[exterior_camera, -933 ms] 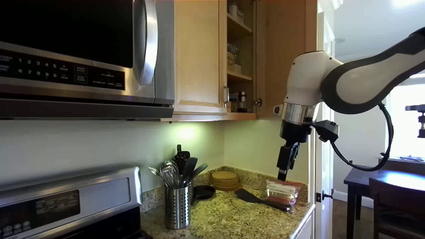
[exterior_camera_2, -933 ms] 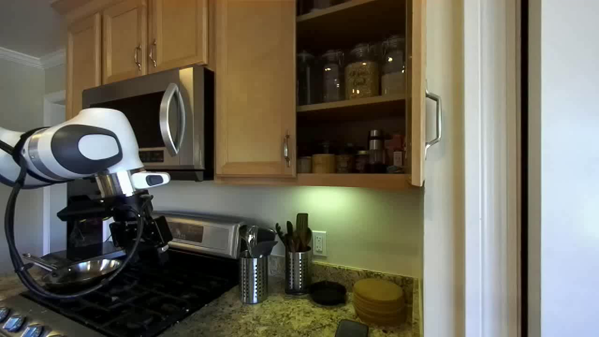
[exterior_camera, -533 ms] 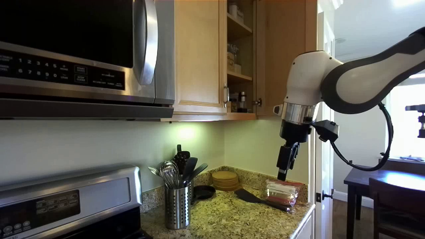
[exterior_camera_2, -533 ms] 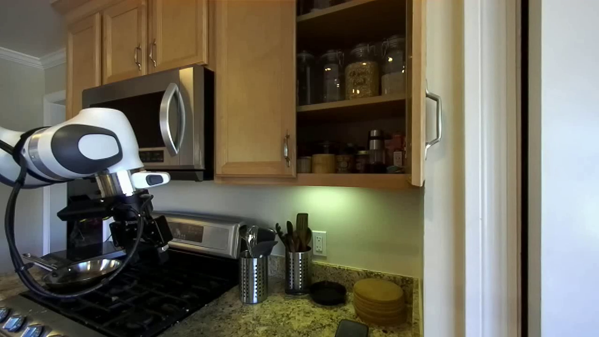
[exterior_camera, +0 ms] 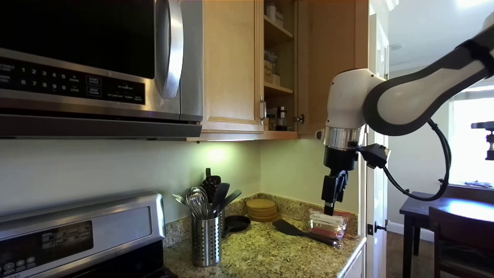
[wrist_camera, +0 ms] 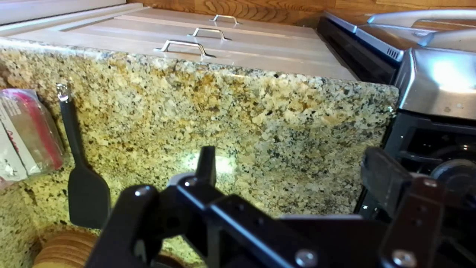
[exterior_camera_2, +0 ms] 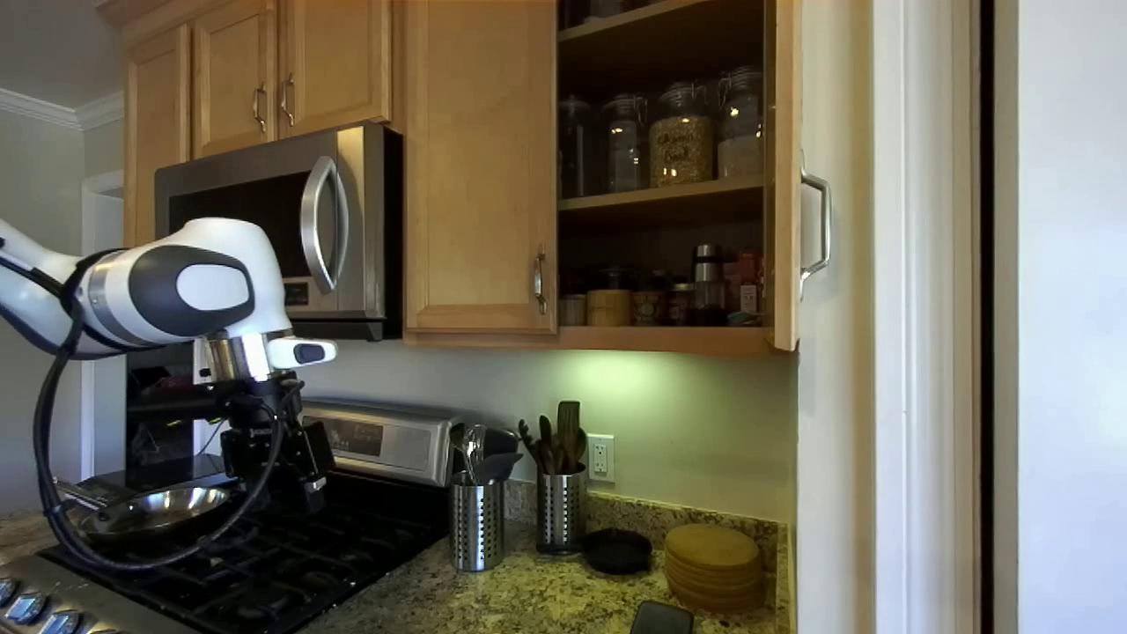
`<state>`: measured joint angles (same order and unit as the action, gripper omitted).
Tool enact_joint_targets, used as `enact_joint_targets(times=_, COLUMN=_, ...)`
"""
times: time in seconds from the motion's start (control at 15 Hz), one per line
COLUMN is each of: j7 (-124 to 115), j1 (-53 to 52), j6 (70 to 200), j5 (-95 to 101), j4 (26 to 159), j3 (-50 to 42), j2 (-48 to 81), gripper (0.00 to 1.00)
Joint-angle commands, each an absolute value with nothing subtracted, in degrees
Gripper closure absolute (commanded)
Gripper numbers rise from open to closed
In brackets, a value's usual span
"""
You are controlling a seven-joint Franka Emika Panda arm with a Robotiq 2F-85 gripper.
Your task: Open the left cabinet door then take out the bottle at the left and put it on the counter top
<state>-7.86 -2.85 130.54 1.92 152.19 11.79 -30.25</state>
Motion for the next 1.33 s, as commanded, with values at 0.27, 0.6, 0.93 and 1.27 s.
enact_joint_targets(times=0.27, j7=-5.7, j1=0.4, j6=122.7, j5=4.4, j4=140.0, j3=4.9, j2=-19.0, gripper=0.0)
enact_joint_targets(times=0.6, j7=-6.7, j1=-0.4, j6=124.6, j5=4.1, j4=141.0, j3=4.6, j2=-19.2, gripper=0.0)
enact_joint_targets(times=0.93, j7=-6.7, j1=-0.5, j6=124.6, j5=4.1, j4=141.1, j3=4.7, j2=-19.2, gripper=0.0)
enact_joint_targets(times=1.27, j7=-7.9, j1=0.6, j6=126.3, j5=5.1, j4=139.3, j3=4.2, j2=-17.4, gripper=0.0)
